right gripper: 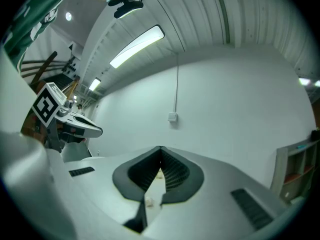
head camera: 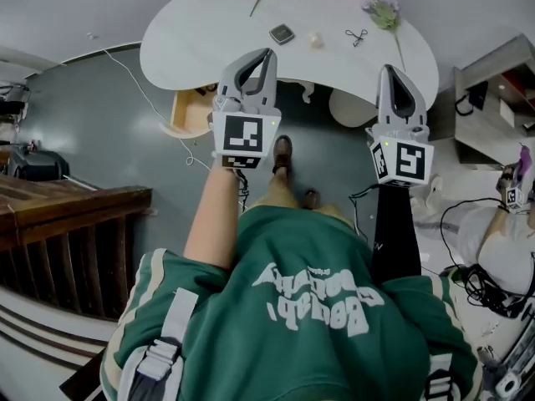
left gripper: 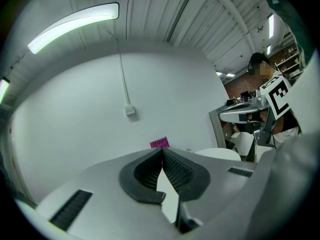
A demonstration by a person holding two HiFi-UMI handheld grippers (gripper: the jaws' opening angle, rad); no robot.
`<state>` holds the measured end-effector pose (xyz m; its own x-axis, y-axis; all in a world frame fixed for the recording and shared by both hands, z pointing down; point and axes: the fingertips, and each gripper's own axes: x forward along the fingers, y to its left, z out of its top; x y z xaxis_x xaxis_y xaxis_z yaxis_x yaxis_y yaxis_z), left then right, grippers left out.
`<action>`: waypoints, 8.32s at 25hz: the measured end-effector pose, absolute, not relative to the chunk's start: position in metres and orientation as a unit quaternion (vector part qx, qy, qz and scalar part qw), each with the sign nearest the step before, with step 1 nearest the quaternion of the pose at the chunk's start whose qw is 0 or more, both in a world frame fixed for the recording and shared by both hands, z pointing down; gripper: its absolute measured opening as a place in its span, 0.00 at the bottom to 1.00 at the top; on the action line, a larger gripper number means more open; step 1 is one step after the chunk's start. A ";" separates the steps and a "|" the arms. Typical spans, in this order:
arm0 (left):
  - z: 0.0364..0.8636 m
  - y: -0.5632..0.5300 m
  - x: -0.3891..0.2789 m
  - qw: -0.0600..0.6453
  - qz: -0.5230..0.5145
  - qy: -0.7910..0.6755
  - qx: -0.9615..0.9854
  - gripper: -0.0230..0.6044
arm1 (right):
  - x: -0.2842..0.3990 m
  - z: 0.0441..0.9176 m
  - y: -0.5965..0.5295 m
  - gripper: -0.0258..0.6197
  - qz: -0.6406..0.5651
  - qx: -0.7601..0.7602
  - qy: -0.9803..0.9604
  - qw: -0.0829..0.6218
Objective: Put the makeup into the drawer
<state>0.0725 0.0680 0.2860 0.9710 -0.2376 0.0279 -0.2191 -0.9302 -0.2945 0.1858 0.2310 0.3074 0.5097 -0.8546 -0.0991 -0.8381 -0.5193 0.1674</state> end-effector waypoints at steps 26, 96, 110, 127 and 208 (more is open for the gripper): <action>0.283 -0.122 0.220 0.139 -0.010 0.023 -0.990 0.06 | 0.295 0.282 0.037 0.05 -0.099 0.890 -0.439 0.073; 0.355 -0.101 0.282 0.147 -0.122 -0.006 -0.982 0.59 | 0.359 0.297 0.043 0.05 -0.075 0.876 -0.469 0.084; 0.289 -0.081 0.266 0.156 -0.050 0.025 -0.986 0.59 | 0.336 0.282 0.036 0.05 -0.097 0.849 -0.509 0.099; 0.279 -0.153 0.138 0.154 -0.066 0.229 -0.959 0.59 | 0.241 0.300 -0.075 0.05 -0.099 0.719 -0.685 0.063; 0.829 -0.189 -0.152 0.055 -0.698 -0.045 -0.713 0.59 | 0.073 0.377 -0.186 0.05 -0.046 0.665 -0.728 0.161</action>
